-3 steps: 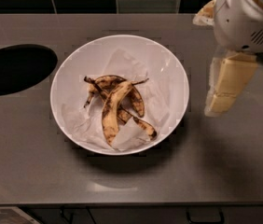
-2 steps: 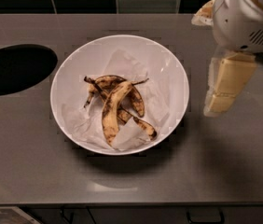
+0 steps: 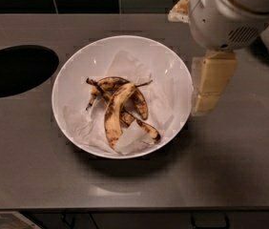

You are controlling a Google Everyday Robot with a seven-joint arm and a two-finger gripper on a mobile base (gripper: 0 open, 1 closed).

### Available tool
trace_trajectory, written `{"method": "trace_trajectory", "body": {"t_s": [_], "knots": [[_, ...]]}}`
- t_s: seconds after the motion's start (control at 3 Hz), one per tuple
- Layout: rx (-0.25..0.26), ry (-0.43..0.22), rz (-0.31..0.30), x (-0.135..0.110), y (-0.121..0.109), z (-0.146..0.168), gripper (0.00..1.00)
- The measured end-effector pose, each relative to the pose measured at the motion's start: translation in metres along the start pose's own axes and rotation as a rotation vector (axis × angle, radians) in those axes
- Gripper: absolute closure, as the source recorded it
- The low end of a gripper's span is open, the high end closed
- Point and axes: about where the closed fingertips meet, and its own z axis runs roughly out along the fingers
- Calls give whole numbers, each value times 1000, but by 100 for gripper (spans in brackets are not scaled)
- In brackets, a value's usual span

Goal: Pick banana from white bowl

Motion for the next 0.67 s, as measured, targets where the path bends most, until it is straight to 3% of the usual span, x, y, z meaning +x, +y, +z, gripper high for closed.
{"method": "trace_trajectory", "body": {"t_s": [0.67], "knots": [[-69, -50, -187, -31, -9, 36, 0]]}}
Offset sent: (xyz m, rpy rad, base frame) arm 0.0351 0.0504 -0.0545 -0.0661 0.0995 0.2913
